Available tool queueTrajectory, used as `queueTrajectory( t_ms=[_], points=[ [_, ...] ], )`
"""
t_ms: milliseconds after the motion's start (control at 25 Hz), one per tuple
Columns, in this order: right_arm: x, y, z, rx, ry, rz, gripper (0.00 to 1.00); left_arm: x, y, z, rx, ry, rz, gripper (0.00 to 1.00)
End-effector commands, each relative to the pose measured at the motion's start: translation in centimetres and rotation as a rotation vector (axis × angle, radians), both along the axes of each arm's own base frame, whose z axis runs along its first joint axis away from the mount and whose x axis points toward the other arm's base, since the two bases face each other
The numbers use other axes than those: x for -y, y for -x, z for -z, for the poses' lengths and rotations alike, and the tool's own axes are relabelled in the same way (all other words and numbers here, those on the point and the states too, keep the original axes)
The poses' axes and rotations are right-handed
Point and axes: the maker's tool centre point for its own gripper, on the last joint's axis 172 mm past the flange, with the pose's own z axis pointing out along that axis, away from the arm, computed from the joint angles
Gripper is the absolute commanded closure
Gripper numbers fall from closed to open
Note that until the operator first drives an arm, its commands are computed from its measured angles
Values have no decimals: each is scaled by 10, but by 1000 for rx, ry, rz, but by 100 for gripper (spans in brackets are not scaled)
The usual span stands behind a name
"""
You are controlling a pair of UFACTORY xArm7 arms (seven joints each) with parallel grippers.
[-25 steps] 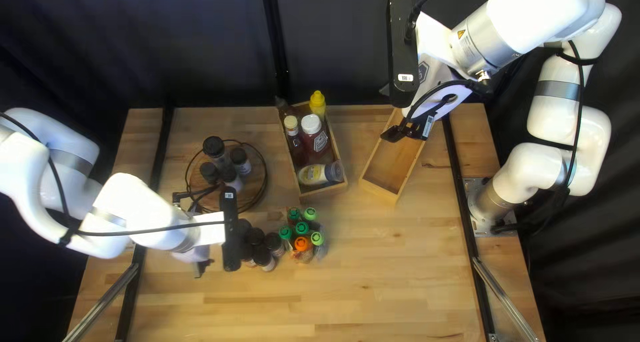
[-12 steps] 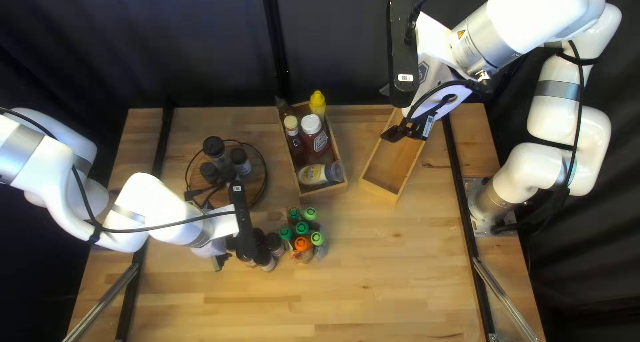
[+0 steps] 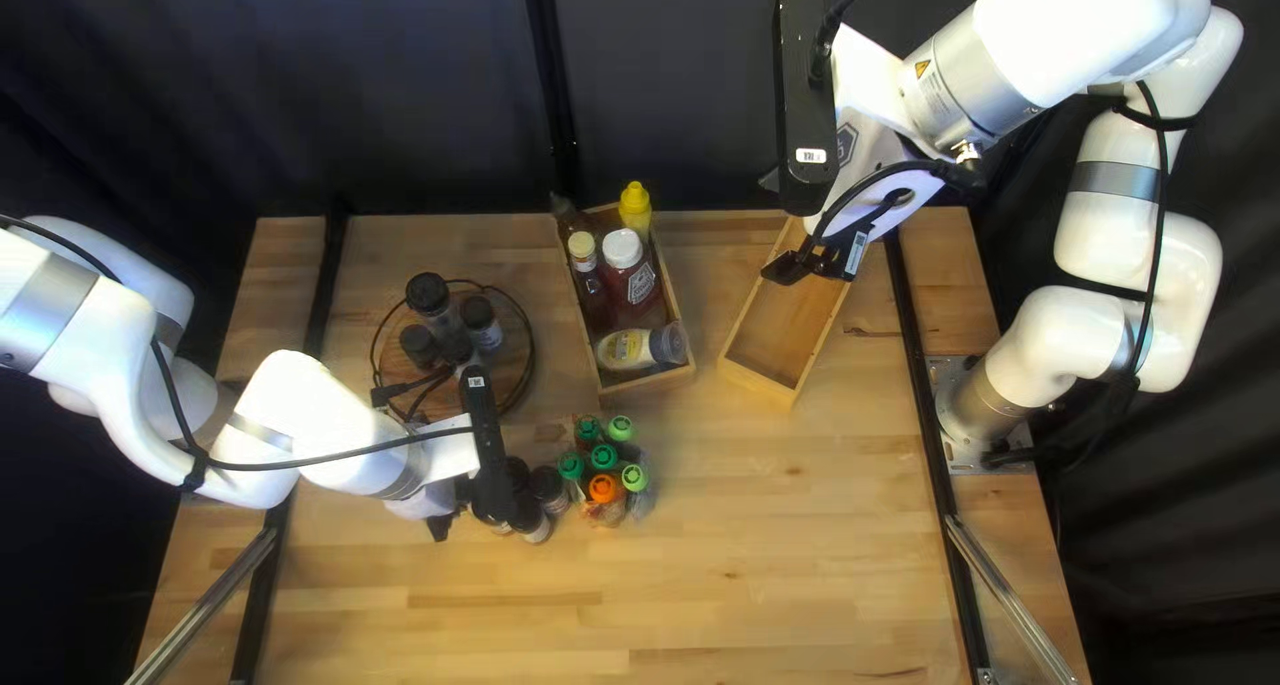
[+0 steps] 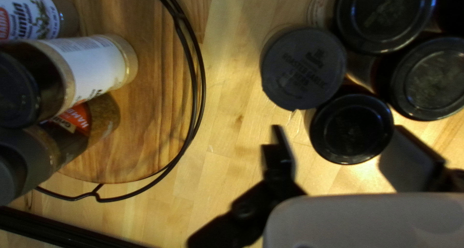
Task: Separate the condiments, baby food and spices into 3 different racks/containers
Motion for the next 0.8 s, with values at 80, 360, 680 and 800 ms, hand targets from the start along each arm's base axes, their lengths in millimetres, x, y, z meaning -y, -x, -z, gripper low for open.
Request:
queueTrajectory(
  t_ms=[80, 360, 680, 800],
  points=[
    [0, 0, 0, 0, 0, 0, 0, 2, 0, -10, 0, -6, 8, 95],
    [0, 0, 0, 0, 0, 0, 0, -17, 34, -54, -30, -50, -12, 96],
    [0, 0, 0, 0, 0, 0, 0, -67, 64, -94, -61, -107, -103, 100],
    [0, 0, 0, 0, 0, 0, 0, -90, 70, -98, -56, -120, -141, 100]
  ],
)
